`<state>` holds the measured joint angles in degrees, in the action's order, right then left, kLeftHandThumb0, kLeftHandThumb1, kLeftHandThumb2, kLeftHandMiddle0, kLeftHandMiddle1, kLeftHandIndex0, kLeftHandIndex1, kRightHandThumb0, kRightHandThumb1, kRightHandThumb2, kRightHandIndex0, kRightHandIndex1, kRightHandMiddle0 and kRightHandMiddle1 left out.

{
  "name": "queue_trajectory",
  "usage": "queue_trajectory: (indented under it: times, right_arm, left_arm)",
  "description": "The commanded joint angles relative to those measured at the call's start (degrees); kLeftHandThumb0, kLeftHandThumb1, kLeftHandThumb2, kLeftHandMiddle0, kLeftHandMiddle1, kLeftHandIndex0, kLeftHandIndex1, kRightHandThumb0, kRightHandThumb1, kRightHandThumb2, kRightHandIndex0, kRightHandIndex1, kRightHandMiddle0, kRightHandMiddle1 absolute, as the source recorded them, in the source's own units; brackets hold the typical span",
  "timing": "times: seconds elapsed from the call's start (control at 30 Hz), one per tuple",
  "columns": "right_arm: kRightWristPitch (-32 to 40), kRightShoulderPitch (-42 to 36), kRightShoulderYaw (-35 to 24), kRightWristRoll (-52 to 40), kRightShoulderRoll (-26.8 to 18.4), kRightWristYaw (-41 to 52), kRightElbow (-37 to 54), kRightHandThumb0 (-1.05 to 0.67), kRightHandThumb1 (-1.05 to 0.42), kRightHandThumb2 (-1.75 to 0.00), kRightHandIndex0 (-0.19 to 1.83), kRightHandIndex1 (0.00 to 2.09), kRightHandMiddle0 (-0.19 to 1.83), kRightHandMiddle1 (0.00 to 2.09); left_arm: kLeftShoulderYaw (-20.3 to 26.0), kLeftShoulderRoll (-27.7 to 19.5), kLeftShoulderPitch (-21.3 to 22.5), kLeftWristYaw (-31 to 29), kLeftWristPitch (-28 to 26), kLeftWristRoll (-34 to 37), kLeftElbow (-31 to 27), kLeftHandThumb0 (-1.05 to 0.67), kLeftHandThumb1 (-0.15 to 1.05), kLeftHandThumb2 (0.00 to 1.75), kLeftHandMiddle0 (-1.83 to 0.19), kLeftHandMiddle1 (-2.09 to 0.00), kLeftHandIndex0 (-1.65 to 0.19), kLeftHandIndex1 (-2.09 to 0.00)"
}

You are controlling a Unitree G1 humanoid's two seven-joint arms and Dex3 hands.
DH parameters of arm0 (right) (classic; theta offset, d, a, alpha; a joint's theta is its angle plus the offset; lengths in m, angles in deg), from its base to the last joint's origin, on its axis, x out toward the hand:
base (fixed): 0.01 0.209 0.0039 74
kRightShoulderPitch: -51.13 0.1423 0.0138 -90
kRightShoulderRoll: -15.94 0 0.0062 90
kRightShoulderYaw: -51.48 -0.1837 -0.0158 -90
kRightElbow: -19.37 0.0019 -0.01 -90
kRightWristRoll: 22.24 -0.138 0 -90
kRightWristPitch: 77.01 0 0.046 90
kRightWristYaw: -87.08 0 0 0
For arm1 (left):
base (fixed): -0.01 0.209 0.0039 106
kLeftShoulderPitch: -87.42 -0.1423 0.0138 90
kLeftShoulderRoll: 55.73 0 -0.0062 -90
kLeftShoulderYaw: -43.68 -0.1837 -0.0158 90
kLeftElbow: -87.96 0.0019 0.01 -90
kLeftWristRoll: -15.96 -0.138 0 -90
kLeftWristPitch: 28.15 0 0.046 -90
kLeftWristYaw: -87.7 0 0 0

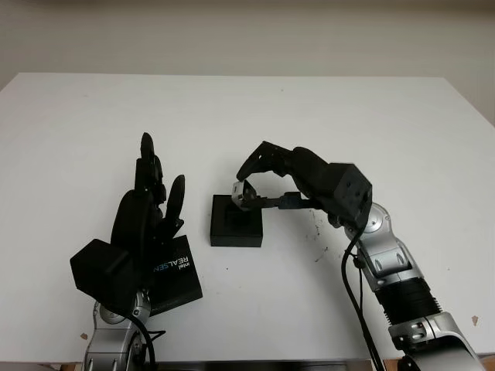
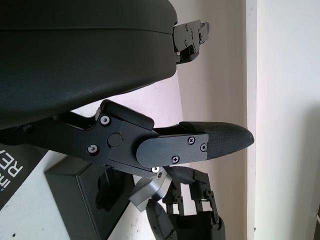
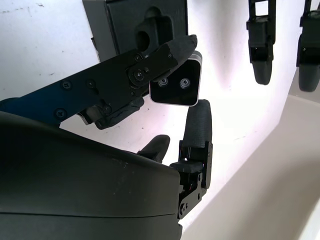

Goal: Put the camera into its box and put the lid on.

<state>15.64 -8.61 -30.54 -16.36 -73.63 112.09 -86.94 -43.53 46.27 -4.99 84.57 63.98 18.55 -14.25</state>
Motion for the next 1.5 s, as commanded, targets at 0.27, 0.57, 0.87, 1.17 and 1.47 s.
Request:
queue_trajectory:
  times: [0.27, 0.57, 0.87, 1.17, 1.47]
  right_arm:
    - [3.1, 1.9, -0.3, -0.3, -1.6, 1.9, 2.1, -0.43, -0.89, -0.05, 0.2, 0.64, 0.36, 1.63]
    - [4.4, 1.8, -0.2, -0.9, -1.8, 3.8, 2.6, -0.42, -0.9, -0.05, 0.2, 0.59, 0.34, 1.63]
    - [4.4, 1.9, 0.8, 0.2, -2.4, 4.9, 2.2, -0.43, -0.9, -0.05, 0.22, 0.57, 0.35, 1.63]
    - [1.7, 1.7, 1.8, 0.9, -2.6, 5.4, 0.1, -0.43, -0.91, -0.05, 0.22, 0.6, 0.34, 1.66]
    - [-2.0, 1.7, 2.6, 3.1, -3.5, 4.9, -2.0, -0.44, -0.91, -0.05, 0.21, 0.63, 0.35, 1.65]
  left_arm:
    - [-0.1, -0.1, -0.1, 0.0, -0.2, -0.3, -0.5, -0.72, 1.05, 0.51, 0.19, 0.0, 0.19, 0.0]
    - [-0.1, 0.2, 0.2, -0.1, 0.1, 0.0, -0.1, -0.73, 1.05, 0.5, 0.19, 0.0, 0.19, 0.0]
    - [-0.3, 0.2, 0.0, 0.2, 0.1, -0.2, -0.4, -0.72, 1.05, 0.5, 0.19, 0.0, 0.19, 0.0]
    - [-0.2, 0.3, -0.1, 0.2, 0.2, -0.1, -0.4, -0.73, 1.05, 0.5, 0.19, 0.0, 0.19, 0.0]
    - [-0.2, 0.2, -0.4, 0.2, 0.7, -0.1, -0.3, -0.73, 1.05, 0.5, 0.19, 0.0, 0.19, 0.0]
